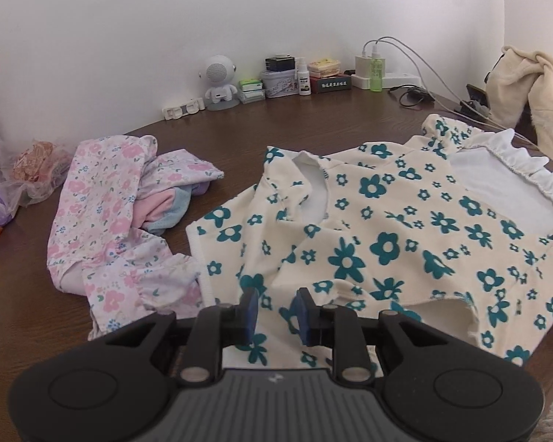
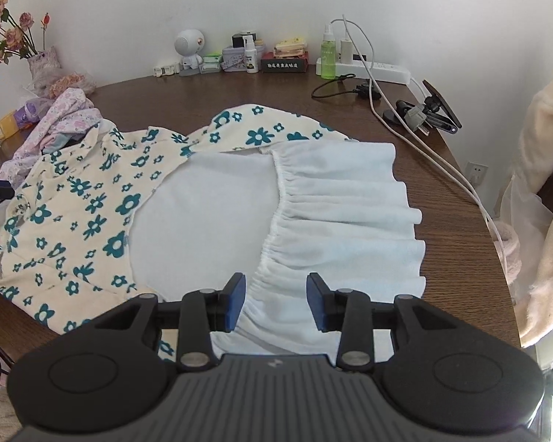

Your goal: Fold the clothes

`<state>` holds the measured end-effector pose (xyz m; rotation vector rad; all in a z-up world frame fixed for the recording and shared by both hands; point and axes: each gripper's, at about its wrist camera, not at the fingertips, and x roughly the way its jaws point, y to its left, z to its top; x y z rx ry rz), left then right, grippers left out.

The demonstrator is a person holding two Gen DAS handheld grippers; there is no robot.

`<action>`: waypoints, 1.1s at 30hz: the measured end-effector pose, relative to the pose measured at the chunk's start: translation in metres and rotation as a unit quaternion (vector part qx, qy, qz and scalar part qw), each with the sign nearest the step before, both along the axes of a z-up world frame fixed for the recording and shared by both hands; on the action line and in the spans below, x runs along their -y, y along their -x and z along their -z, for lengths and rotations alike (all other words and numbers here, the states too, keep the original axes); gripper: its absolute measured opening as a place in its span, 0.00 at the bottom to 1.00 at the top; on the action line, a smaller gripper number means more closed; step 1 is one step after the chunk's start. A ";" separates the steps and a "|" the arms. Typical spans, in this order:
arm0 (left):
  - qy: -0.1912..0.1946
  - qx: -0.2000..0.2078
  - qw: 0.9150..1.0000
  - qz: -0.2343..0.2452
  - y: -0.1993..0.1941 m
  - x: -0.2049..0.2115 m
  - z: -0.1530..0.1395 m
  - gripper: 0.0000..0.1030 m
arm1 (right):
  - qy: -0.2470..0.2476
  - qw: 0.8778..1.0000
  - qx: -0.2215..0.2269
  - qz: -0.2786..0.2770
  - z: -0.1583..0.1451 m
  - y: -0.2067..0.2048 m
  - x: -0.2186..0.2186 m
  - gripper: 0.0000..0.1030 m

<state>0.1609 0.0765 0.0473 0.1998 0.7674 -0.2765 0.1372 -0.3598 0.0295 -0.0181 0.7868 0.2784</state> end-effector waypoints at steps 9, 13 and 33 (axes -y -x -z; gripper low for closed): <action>0.032 -0.043 0.997 0.048 0.012 0.032 0.003 0.35 | 0.005 0.997 0.000 -0.071 0.005 0.001 -0.055 0.41; -0.009 -0.054 0.998 0.042 0.002 0.047 0.016 0.45 | 0.007 0.997 -0.003 -0.078 0.012 0.004 -0.063 0.44; 0.059 0.011 0.998 -0.011 0.072 -0.018 -0.020 0.24 | 0.025 0.997 0.002 -0.073 0.031 0.009 -0.063 0.50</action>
